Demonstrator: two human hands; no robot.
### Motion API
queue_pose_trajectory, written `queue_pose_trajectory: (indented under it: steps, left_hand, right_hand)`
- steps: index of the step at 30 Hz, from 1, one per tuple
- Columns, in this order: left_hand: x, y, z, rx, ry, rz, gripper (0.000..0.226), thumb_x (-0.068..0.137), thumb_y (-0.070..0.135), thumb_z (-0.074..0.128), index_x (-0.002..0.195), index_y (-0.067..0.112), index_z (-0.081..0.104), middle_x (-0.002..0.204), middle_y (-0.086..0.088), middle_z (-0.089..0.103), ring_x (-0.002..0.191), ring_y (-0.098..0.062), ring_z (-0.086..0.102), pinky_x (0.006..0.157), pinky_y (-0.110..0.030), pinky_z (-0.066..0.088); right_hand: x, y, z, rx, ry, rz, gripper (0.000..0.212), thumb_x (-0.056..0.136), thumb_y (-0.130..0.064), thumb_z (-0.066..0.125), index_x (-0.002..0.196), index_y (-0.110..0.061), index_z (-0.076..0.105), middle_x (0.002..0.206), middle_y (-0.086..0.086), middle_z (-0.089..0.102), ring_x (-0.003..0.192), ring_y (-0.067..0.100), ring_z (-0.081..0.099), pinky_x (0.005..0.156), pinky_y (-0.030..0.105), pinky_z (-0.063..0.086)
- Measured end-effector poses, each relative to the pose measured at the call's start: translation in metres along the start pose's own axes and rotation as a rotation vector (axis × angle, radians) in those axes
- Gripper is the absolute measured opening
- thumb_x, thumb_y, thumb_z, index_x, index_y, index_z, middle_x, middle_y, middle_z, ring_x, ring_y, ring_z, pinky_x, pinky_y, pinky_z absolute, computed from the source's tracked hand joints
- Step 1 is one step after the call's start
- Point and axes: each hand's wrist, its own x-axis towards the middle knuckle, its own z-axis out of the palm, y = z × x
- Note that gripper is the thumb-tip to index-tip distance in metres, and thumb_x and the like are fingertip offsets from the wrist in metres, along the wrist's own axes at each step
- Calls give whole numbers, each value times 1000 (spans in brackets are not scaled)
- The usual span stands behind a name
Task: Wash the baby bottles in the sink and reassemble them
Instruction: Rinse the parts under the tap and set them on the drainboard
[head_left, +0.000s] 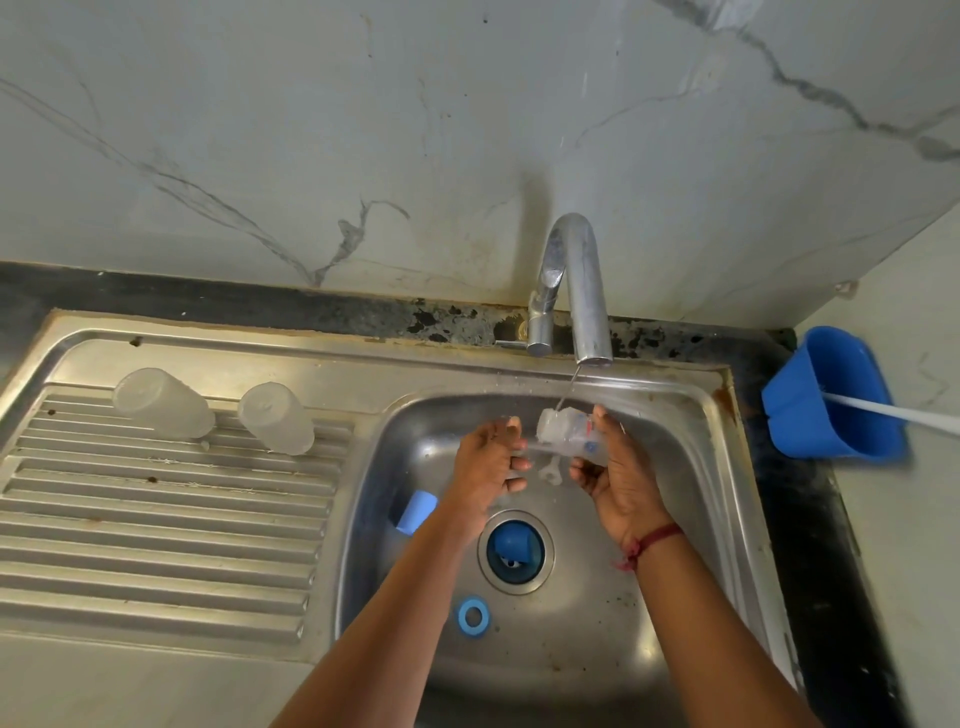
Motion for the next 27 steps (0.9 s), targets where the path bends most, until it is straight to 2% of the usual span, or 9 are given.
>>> queue_pose_trajectory:
  steps: [2, 5, 8, 10, 12, 15, 19, 23, 27]
  left_hand:
    - [2, -3, -8, 1, 34, 4, 20, 97, 21, 61, 114, 9, 62, 98, -7, 65, 75, -15, 61, 60, -26, 53]
    - [2, -4, -14, 0, 67, 6, 12, 96, 13, 60, 108, 11, 63, 91, -4, 65, 72, -15, 60, 57, -23, 51]
    - [0, -2, -18, -43, 90, 3, 9, 95, 7, 57, 97, 13, 64, 84, -6, 62, 68, -16, 54, 58, -26, 42]
    - [0, -3, -23, -51, 123, 0, 14, 94, 2, 54, 91, 13, 62, 83, -9, 59, 65, -16, 51, 58, -26, 38]
    - [1, -6, -28, -55, 160, -10, 15, 93, 1, 51, 92, 12, 61, 84, -11, 58, 67, -18, 50, 57, -26, 36]
    - [0, -9, -35, -26, 185, -16, 13, 95, 6, 52, 96, 13, 63, 86, -9, 63, 72, -19, 55, 60, -26, 43]
    - [-2, -5, -34, -40, 102, 29, 10, 93, 9, 62, 99, 17, 65, 95, -6, 65, 76, -18, 59, 62, -29, 46]
    - [-1, 1, -22, 38, -125, 109, 36, 91, 13, 69, 124, 20, 59, 115, -1, 67, 95, -14, 67, 79, -35, 57]
    - [0, 5, -15, -3, -186, 143, 25, 88, 9, 71, 113, 8, 65, 110, -15, 71, 90, -19, 72, 74, -30, 58]
  right_hand:
    - [-1, -3, 3, -21, 33, 72, 38, 87, -47, 67, 103, -13, 66, 80, 7, 64, 56, 12, 54, 45, 21, 49]
    - [-1, -8, 3, -142, 21, 176, 51, 87, -62, 57, 100, -12, 64, 65, 7, 60, 45, 11, 47, 38, 19, 40]
    - [-1, -12, 2, -172, -51, 222, 59, 89, -67, 50, 107, -12, 62, 63, 9, 59, 36, 6, 39, 32, 15, 32]
    - [-2, -13, 3, -195, -87, 217, 58, 89, -66, 50, 110, -13, 61, 67, 9, 60, 37, 5, 39, 32, 14, 31]
    - [-4, -15, 5, -195, -104, 174, 50, 90, -59, 55, 111, -14, 62, 78, 10, 62, 46, 7, 45, 37, 16, 36]
    - [-6, -19, 4, -219, -147, 72, 30, 91, -35, 63, 116, -18, 63, 106, 13, 65, 69, 14, 56, 50, 22, 43]
    - [-8, -23, -1, -266, -228, -8, 47, 85, -17, 70, 127, -35, 62, 122, 6, 65, 97, 21, 59, 66, 27, 44]
    - [-10, -25, 2, -277, -233, -18, 52, 80, -26, 73, 130, -36, 60, 116, 2, 69, 93, 18, 61, 69, 28, 46]
    - [-9, -24, 5, -219, -188, -44, 27, 89, -17, 68, 115, -21, 65, 99, 3, 73, 80, 14, 65, 61, 23, 51]
